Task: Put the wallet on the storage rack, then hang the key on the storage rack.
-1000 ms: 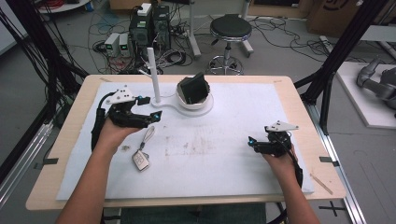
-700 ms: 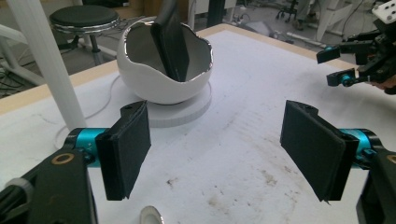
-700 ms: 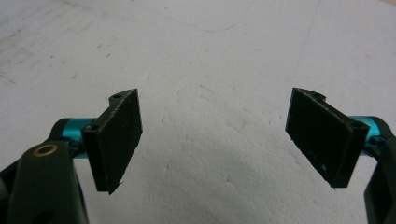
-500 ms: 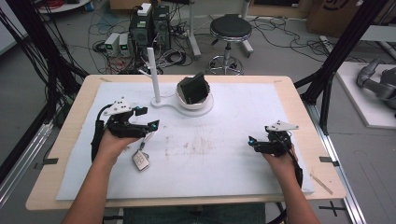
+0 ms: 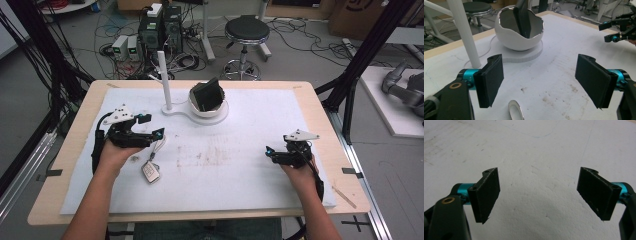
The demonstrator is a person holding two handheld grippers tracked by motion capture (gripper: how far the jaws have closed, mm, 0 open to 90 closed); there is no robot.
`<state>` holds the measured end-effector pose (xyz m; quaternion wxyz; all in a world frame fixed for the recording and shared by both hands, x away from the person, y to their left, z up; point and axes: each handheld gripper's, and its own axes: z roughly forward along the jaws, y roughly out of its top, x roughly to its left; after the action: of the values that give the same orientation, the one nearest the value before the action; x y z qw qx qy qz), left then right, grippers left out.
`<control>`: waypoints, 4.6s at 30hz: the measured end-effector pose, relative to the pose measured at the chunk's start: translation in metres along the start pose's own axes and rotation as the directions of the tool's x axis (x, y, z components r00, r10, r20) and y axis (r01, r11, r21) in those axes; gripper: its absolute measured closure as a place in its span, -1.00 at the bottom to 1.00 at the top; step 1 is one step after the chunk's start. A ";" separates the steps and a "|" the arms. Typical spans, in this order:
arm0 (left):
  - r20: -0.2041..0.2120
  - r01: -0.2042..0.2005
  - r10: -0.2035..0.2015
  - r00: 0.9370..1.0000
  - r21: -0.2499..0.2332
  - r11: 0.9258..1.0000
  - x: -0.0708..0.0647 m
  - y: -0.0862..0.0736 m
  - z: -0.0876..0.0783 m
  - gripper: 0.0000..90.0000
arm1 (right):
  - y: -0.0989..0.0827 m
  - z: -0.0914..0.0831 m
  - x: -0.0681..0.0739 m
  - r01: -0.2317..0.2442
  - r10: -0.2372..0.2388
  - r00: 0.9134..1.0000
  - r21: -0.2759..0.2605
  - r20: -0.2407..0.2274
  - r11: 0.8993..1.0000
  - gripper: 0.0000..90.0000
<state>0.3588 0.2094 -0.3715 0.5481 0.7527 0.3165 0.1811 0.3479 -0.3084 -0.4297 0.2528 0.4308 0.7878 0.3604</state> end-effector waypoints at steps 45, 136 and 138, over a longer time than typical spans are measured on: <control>-0.146 0.054 -0.011 0.989 0.294 0.954 -0.003 -0.068 0.016 -0.49 | 0.010 0.009 0.006 0.045 -0.045 0.998 -0.015 -0.034 0.999 -0.58; -0.299 -0.029 0.004 0.954 -0.081 0.996 0.015 0.074 -0.010 0.81 | 0.010 0.010 0.008 0.039 -0.039 0.999 -0.003 -0.036 0.999 -0.58; -0.306 -0.030 0.005 0.952 -0.079 0.996 0.017 0.078 -0.008 0.81 | 0.010 0.010 0.008 0.038 -0.038 0.999 -0.005 -0.036 0.999 -0.58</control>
<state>0.3878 0.2110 -0.2964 0.5217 0.6951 0.3830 0.3130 0.3564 -0.2943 -0.4285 0.2463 0.4085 0.7995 0.3650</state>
